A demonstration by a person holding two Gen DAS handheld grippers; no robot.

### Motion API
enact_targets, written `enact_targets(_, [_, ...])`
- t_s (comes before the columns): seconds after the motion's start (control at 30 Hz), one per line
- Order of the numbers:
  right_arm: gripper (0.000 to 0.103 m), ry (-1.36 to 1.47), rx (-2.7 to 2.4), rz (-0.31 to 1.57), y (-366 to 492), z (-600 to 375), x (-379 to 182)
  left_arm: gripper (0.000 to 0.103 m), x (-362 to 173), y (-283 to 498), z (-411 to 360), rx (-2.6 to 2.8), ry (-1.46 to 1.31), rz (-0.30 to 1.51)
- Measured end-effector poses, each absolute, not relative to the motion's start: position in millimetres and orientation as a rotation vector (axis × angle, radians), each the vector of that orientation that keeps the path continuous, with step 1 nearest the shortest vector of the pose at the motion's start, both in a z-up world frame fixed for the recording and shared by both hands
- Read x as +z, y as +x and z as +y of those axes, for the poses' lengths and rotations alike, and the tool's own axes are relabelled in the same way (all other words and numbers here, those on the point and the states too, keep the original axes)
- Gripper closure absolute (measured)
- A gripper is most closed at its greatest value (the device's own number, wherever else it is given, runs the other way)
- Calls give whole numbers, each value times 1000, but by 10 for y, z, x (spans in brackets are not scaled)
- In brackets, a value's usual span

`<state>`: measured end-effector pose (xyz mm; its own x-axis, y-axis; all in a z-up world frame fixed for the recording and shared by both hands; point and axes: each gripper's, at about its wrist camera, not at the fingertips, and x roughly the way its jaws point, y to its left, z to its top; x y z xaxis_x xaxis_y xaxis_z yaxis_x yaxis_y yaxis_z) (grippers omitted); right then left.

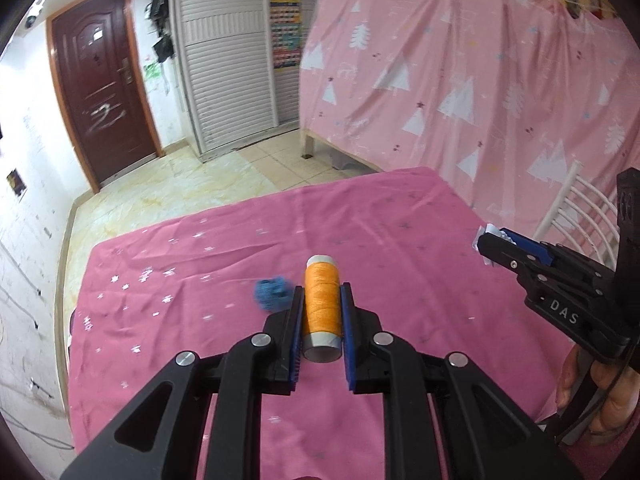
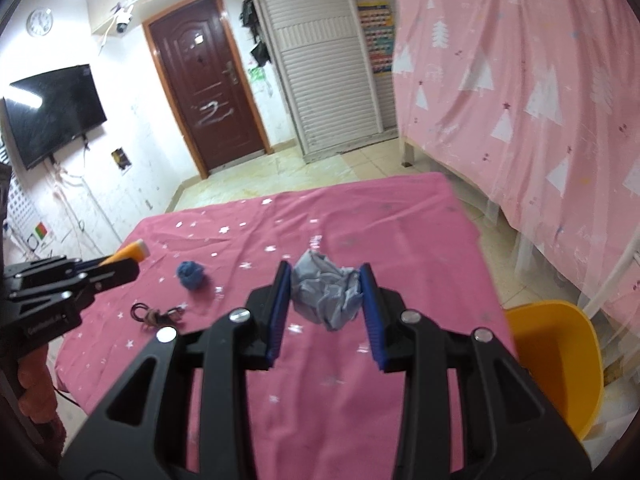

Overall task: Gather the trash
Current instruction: 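Carry the spool and paper over the yellow bucket and open both tools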

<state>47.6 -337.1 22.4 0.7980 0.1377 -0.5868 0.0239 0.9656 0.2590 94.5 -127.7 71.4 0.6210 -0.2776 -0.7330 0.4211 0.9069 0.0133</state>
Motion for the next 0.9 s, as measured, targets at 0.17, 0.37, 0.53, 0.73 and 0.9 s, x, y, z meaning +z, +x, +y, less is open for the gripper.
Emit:
enact_targets(0.17, [71, 288, 13, 632, 339, -3661, 194, 92, 728, 853, -1659, -456, 217, 802])
enact_targets(0.37, [71, 320, -58, 617, 145, -4050, 117, 93, 679, 733, -2174, -528, 257, 805])
enact_targets(0.53, [71, 348, -123, 602, -34, -4370, 64, 93, 614, 674, -2606, -604, 280, 845])
enact_targets(0.73, [70, 399, -193, 568, -214, -4723, 8, 93, 520, 623, -3044, -677, 279, 888])
enact_targets(0.9, [70, 436, -256, 562, -319, -4975, -81, 93, 453, 569, -3455, -738, 276, 912])
